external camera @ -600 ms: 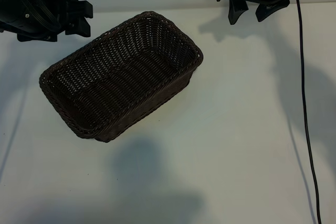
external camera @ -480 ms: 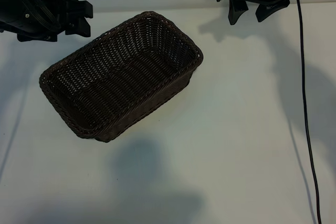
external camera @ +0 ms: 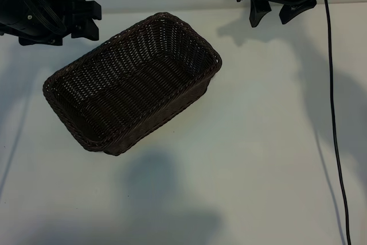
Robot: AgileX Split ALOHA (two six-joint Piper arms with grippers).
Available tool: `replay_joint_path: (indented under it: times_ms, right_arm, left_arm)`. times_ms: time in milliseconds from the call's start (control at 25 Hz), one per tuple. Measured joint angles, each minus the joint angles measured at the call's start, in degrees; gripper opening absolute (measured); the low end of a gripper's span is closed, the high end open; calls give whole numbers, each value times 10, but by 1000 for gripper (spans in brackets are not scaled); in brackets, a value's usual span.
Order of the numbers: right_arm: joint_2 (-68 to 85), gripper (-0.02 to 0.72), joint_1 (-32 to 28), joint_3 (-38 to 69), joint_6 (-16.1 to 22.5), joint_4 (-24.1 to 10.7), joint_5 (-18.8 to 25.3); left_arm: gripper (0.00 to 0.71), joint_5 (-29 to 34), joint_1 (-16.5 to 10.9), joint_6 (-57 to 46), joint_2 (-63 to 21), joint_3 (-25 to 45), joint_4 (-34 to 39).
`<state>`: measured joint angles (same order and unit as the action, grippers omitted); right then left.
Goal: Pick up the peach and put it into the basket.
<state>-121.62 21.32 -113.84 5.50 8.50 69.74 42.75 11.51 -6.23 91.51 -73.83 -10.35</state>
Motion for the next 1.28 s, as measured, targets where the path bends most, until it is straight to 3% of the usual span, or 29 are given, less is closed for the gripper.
replay_joint_path:
  times_ms: [640, 840, 960, 1280]
  right_arm:
    - [0, 558, 0, 0, 0, 0, 0]
    - [0, 558, 0, 0, 0, 3, 0]
    - [0, 558, 0, 0, 0, 5, 0]
    - [0, 558, 0, 0, 0, 5, 0]
  left_arm:
    - [591, -4, 0, 0, 0, 0, 3]
    - [591, 13, 0, -66, -5, 2, 53]
    - [591, 1, 0, -130, -35, 37, 85]
    - [589, -83, 0, -260, -100, 217, 88]
